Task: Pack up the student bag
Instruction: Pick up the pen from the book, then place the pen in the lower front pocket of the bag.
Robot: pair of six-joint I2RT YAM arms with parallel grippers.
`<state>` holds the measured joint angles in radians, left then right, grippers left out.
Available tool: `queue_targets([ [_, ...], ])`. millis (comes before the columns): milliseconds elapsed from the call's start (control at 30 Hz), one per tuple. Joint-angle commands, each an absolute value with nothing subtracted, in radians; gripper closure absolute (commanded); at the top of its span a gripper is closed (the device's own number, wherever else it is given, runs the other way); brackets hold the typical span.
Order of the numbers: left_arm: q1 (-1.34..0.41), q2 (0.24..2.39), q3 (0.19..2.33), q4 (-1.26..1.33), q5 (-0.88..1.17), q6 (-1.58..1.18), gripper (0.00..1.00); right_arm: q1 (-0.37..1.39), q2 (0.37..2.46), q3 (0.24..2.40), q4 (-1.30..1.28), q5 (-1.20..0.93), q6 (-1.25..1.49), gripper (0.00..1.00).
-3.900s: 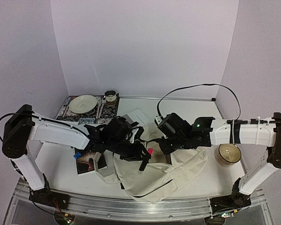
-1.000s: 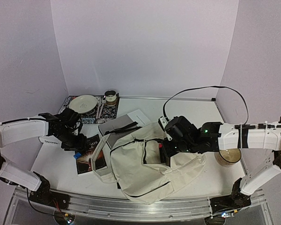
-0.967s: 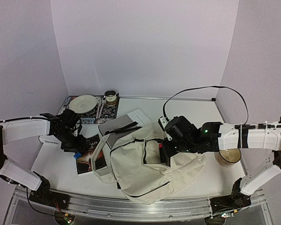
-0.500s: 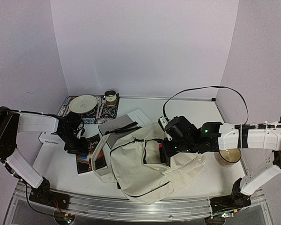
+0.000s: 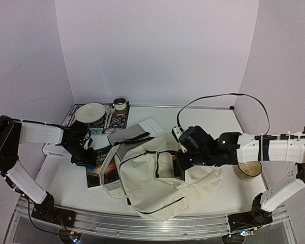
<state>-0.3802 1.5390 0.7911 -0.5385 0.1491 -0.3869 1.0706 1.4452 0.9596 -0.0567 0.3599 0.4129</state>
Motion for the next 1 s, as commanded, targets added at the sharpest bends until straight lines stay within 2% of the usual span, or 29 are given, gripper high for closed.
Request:
queue_targets([
  [0, -0.384, 1.429, 0.764, -0.528, 0.250, -0.430, 0.94, 1.077, 1.412, 0.963, -0.066, 0.385, 0.407, 1.00],
  [367, -0.393, 1.146, 0.740, -0.528, 0.475, -0.520, 0.98, 1.078, 1.412, 0.968, -0.056, 0.379, 0.410, 1.00],
  [567, -0.552, 1.075, 0.736, -0.515, 0.457, -0.619, 0.98, 1.077, 1.414, 0.975, -0.044, 0.372, 0.413, 1.00],
  [767, -0.759, 1.123, 0.752, -0.365, 0.439, -0.728, 0.98, 1.078, 1.417, 0.977, -0.038, 0.360, 0.415, 1.00],
  [967, -0.939, 1.319, 0.852, -0.241, 0.416, -0.748, 0.98, 1.077, 1.420, 0.983, -0.035, 0.349, 0.416, 1.00],
])
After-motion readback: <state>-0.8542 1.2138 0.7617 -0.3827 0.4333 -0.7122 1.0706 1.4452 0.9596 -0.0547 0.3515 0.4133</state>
